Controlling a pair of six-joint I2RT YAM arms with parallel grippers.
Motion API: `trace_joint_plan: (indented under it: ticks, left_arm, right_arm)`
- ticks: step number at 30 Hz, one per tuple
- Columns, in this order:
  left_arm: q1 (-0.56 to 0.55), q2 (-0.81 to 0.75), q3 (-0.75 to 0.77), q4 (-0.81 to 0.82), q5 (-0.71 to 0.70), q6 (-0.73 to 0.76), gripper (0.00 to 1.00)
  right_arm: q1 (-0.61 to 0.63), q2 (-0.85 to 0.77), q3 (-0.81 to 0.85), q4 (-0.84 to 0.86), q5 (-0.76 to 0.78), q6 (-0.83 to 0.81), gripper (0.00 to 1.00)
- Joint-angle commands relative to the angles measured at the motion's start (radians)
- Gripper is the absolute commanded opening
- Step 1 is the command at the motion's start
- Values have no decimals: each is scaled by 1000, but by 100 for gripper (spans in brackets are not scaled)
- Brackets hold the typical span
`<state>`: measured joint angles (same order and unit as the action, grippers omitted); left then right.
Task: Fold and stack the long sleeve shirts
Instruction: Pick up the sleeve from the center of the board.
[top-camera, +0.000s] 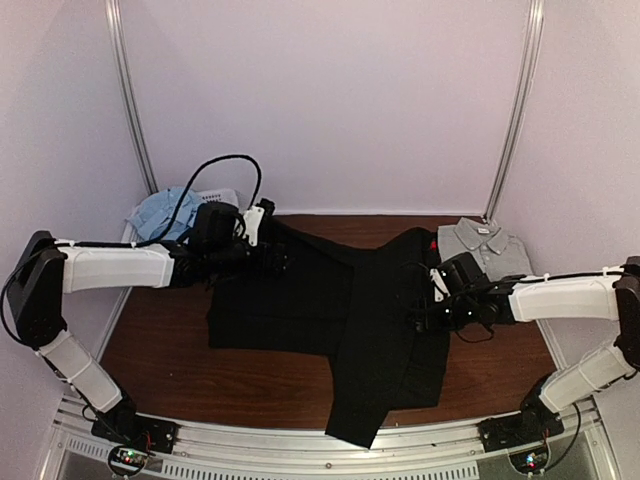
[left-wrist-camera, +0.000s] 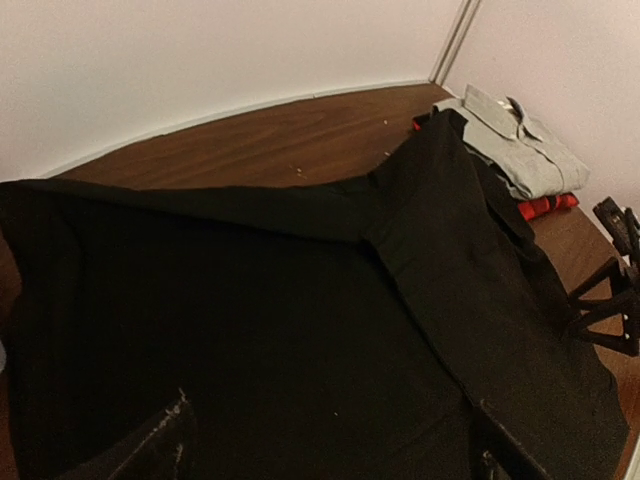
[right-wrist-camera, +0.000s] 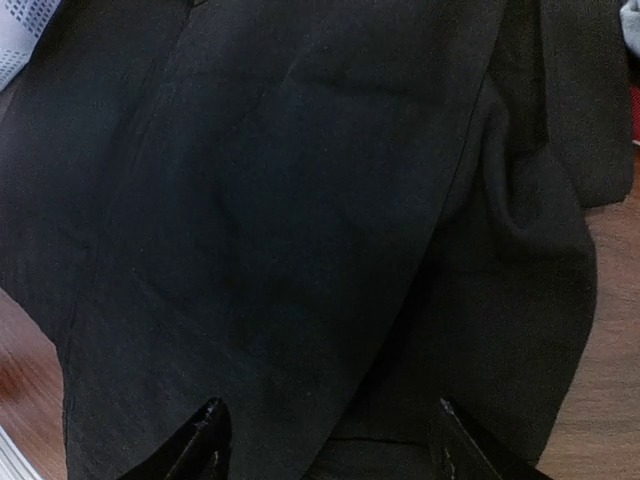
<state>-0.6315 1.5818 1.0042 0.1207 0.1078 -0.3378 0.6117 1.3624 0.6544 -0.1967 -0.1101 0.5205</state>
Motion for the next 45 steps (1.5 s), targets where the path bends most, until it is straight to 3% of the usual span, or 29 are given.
trace_joint_plan:
  ticks: [1,13,24,32,39,45]
  left_arm:
    - [-44,-22,-69,153,0,-39,95]
    - [-68,3,-110,182,18,-55,93]
    - [-68,22,-105,179,13,-55,93]
    - [-68,36,-99,168,13,-59,93]
    - [-68,31,-93,154,11,-57,92]
    - [-68,35,-93,153,12,-56,92]
  right_arm:
    - [8,13,-37,153,-81,78,67]
    - [7,145,-38,247,-104,99,59]
    - [7,88,-78,204,-13,136,61]
    - [6,110,-101,276,-63,161,61]
    - [6,153,-138,388,-119,216,51]
    - [5,147,-162,473,-130,258,33]
